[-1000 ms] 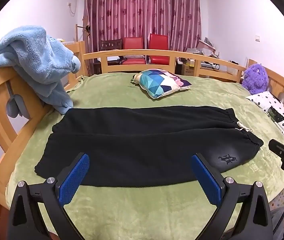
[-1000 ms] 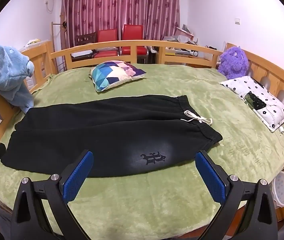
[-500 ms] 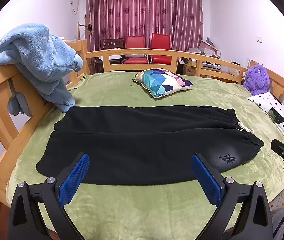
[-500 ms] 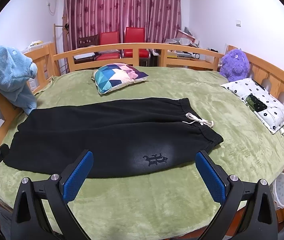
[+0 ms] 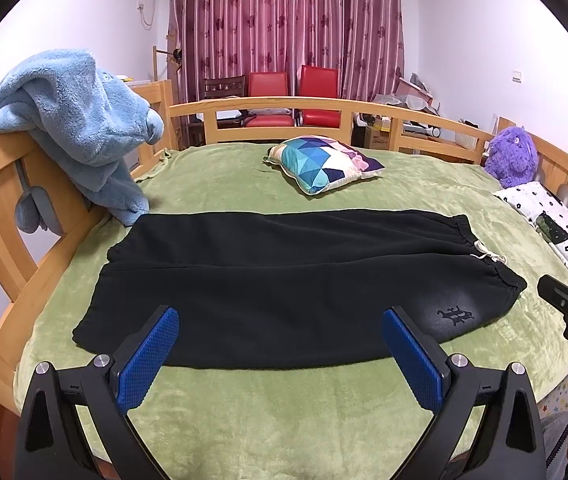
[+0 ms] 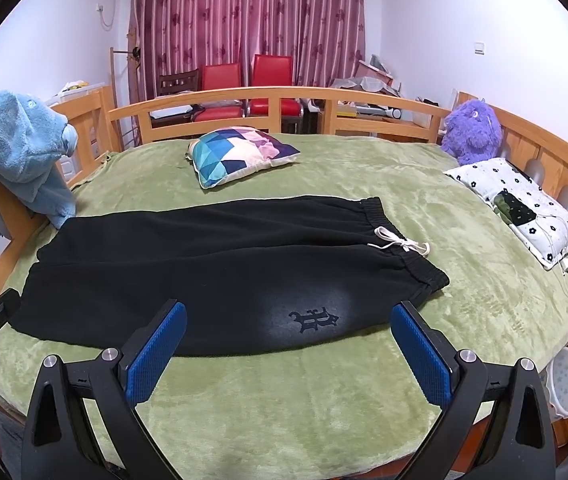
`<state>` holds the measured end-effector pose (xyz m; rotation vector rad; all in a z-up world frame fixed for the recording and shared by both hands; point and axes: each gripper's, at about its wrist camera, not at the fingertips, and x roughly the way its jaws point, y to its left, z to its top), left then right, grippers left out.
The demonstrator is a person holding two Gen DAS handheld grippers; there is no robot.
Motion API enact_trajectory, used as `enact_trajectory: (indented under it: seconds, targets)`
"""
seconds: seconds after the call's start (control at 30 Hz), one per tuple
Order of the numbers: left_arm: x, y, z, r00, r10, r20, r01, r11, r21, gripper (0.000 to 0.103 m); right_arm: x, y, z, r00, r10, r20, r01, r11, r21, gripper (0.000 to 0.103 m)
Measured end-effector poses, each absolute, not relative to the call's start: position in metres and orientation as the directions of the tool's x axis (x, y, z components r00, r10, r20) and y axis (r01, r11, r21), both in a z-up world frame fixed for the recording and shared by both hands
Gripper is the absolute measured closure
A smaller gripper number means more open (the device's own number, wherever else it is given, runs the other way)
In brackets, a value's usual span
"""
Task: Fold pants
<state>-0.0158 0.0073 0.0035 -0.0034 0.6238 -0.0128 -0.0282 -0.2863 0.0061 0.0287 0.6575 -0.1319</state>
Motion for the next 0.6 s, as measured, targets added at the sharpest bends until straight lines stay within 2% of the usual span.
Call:
enact_trajectory:
  seconds: [0.6]
  targets:
    - [-0.0169,0.0035,0.0054,0.812,-0.009,-0.584,0.01,1.0,-0.001,0.0,-0.027,-0.2819,0.0082,0.787,-0.109,-0.607,0.126,0.992,-0.014,0.002]
